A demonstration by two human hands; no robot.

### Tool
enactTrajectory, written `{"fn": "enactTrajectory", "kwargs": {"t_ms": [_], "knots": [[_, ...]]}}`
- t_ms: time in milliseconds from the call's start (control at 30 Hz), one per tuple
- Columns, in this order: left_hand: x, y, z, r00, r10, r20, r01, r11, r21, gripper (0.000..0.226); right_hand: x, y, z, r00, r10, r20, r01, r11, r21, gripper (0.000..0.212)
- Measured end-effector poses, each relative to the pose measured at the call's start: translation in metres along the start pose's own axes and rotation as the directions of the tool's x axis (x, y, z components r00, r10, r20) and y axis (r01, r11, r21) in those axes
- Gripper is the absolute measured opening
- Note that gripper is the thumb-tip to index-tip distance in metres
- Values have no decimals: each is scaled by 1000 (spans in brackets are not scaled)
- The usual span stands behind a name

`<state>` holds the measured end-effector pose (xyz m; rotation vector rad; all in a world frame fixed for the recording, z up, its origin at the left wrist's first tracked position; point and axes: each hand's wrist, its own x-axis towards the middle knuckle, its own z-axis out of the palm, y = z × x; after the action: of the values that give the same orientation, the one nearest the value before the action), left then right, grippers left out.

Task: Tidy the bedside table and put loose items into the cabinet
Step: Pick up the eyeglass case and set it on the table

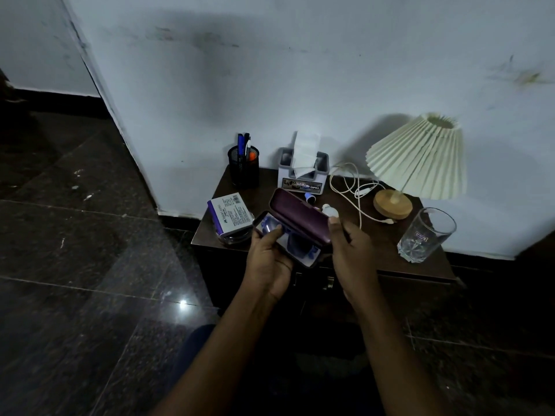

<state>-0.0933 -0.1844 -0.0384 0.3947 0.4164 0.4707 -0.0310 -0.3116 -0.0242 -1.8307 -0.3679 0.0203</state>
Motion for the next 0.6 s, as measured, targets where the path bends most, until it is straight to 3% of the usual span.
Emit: {"fn": "enactTrajectory", "kwargs": {"t_ms": [100,267,367,433,500,600], "knots": [[-4,2,0,1000,-28,4,28,999,-34,23,-6,-2,-1,996,-57,67,52,996,67,29],[-7,9,4,1000,-13,12,15,985,-173,31,-19,4,-3,956,-217,196,207,976,69,32],[-3,7,11,1000,20,-13,-21,998,-57,38,-24,8,-1,923,-256,286,255,966,44,48],[0,2,13,998,52,-41,-50,998,35,50,-26,9,5,944,-195,264,147,970,193,51],[1,-3,15,997,43,-66,-39,998,53,55,-26,10,12,979,-13,205,-60,936,347,46],[0,-8,17,997,7,-73,-3,999,53,54,-20,15,21,938,258,230,-341,796,500,34]]}}
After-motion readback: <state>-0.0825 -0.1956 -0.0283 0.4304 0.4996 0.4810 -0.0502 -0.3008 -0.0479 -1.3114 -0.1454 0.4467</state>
